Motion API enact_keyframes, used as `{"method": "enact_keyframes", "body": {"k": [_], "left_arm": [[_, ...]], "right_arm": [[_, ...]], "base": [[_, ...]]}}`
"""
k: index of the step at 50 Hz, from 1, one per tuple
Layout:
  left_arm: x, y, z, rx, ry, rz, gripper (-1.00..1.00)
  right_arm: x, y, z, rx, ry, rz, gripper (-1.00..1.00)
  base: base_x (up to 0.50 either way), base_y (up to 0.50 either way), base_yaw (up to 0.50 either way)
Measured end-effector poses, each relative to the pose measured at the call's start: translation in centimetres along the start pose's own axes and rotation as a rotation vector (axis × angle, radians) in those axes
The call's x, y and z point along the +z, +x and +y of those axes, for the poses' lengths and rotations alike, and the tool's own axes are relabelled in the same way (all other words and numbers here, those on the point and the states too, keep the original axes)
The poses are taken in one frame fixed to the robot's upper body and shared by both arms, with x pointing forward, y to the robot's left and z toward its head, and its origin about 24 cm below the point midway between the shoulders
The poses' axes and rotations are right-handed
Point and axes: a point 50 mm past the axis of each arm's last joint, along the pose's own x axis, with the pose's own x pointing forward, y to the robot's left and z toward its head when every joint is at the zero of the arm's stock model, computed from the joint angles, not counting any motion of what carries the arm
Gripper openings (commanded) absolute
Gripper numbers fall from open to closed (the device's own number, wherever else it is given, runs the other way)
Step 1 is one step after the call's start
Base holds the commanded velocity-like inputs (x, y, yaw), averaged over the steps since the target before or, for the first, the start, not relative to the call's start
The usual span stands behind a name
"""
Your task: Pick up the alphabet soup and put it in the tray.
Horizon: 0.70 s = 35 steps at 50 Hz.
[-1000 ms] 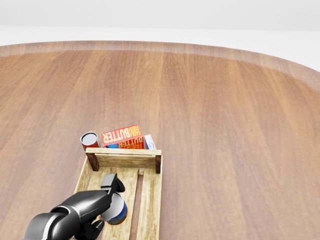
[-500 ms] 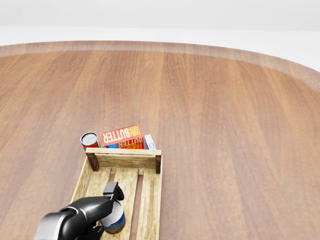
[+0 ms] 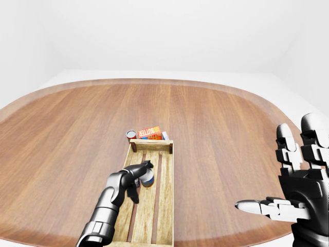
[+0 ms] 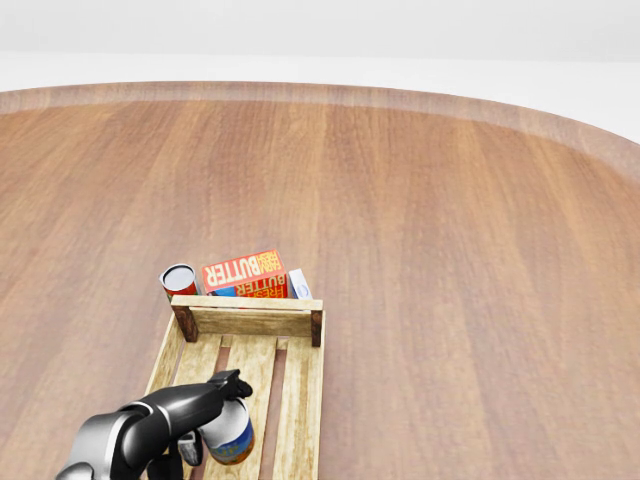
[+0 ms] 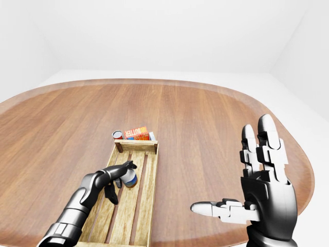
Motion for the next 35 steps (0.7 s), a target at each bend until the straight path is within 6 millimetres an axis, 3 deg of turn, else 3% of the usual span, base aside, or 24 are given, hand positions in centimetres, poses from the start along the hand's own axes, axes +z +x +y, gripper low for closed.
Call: {"method": "enact_keyframes", "body": {"k": [10, 35], "left_arm": [[0.5, -1.3, 1.1, 0.027, -0.013, -0.045, 1.00], [2.2, -6.9, 8.5, 0.397, -0.024, -0.182, 1.00]], "right_arm": [[-0.3, 0.1, 0.1, 0.000, 0.007, 0.007, 1.00], [-0.4, 0.4, 0.4, 0.008, 0.021, 0.006, 1.00]], "base": [[0.00, 0.00, 0.00], [0.00, 0.00, 0.00]]}}
